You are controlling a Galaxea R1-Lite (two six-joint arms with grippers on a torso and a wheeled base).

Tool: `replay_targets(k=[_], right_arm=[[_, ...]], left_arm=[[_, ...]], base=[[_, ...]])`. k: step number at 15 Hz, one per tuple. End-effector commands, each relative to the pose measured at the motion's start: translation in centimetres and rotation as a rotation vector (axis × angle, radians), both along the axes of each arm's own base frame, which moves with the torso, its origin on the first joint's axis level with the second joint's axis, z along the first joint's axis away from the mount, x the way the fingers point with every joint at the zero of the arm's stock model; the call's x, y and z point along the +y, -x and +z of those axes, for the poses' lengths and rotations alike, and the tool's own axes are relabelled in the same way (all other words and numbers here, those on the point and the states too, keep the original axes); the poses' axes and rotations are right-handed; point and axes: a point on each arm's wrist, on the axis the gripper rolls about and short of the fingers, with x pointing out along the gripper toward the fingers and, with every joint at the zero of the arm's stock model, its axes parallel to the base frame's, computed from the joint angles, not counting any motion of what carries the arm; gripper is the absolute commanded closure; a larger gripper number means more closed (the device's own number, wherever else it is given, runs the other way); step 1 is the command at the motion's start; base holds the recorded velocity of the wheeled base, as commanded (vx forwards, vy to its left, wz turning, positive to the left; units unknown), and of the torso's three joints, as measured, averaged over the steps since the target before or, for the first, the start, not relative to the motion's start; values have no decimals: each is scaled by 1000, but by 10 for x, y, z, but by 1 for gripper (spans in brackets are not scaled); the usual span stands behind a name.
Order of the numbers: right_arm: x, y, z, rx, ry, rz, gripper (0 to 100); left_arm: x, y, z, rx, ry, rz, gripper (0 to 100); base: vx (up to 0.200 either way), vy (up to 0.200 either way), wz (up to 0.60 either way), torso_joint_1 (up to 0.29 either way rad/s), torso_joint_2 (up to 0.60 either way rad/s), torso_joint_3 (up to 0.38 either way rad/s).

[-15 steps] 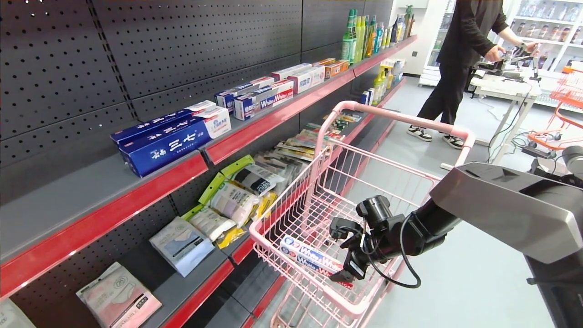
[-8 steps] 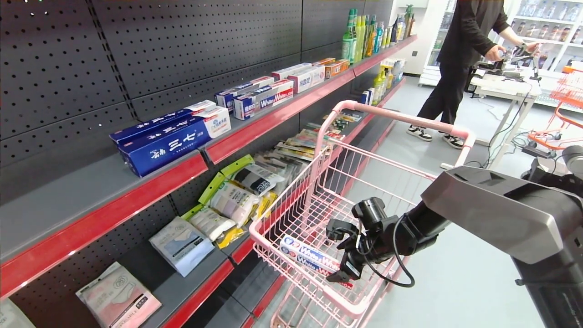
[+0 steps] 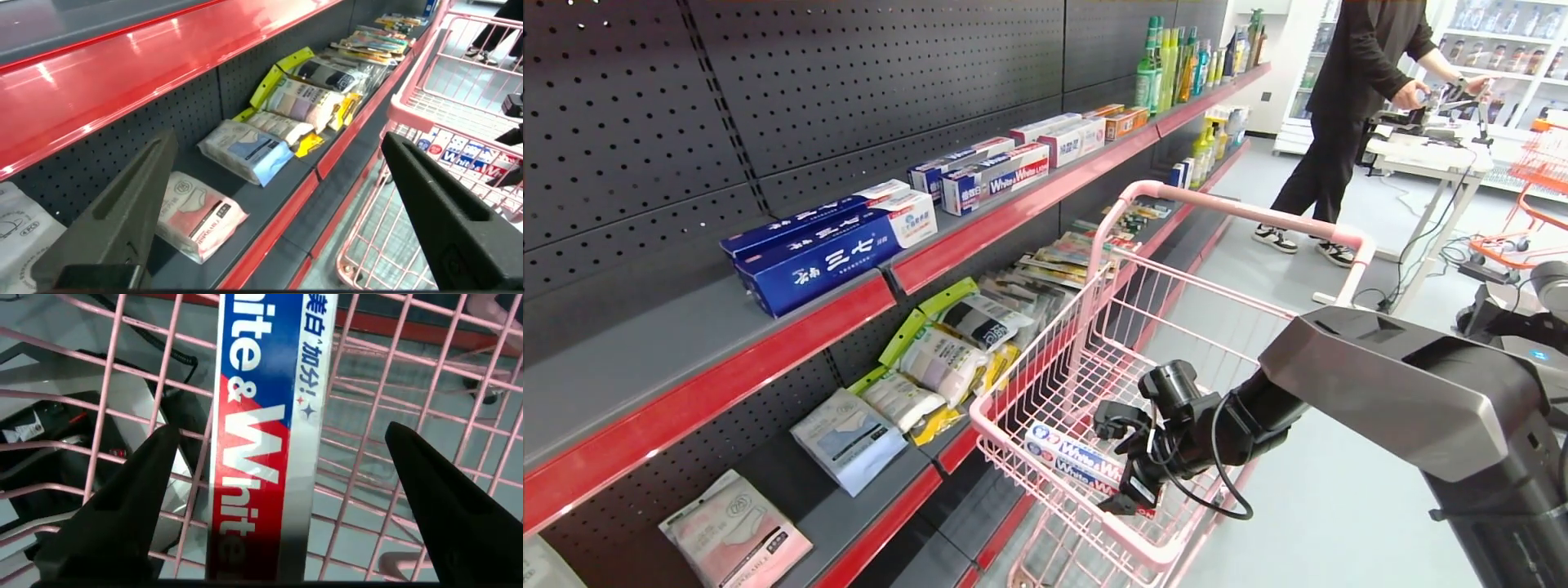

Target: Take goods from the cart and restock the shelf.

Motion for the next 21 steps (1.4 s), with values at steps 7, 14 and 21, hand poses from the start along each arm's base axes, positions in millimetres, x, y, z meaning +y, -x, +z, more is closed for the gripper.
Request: replay_targets(k=[7,14,21], right_arm=[[-5,-2,-3,6,2,-12,0],[-8,-1,-5,20,4,-22,100],[-10,-2,28,0,-52,-97,100]], left_arm=[[0,0,0,1,0,0,0],[0,0,0,1,0,1,0],[0,0,0,1,0,0,0]], base=[[0,0,0,0,0,0],[0,0,0,0,0,0],[0,0,0,0,0,0]])
